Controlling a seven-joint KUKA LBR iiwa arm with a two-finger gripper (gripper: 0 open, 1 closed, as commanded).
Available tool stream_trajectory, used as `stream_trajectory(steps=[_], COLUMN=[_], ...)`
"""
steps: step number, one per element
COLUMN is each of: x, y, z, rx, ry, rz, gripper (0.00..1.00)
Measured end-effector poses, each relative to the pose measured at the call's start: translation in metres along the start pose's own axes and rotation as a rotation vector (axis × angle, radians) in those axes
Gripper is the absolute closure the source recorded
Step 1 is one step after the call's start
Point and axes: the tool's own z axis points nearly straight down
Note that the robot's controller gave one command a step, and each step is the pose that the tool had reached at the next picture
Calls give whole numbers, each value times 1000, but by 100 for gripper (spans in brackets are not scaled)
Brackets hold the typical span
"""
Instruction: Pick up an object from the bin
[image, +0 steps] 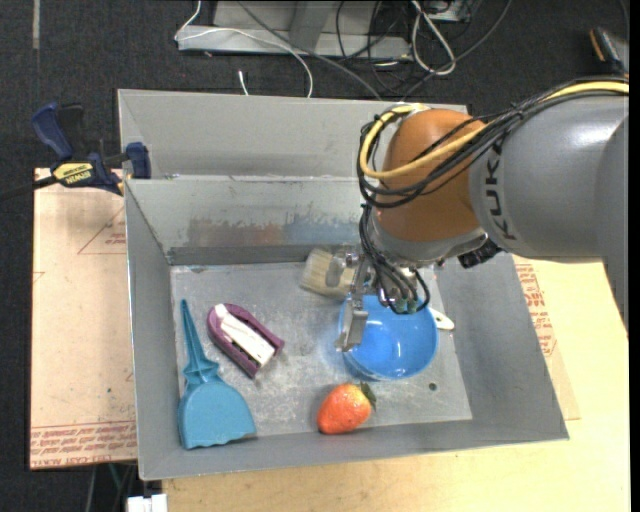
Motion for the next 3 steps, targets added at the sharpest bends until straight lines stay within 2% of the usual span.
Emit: stream_trajectory(steps=[1, 2, 3], x=[-7, 2, -11], y=[15, 5, 15], z=[65, -7, 90], rx=[-1, -2, -2], ry=[-14, -14, -8], rz=[135, 110, 150], gripper=[0, 0, 0])
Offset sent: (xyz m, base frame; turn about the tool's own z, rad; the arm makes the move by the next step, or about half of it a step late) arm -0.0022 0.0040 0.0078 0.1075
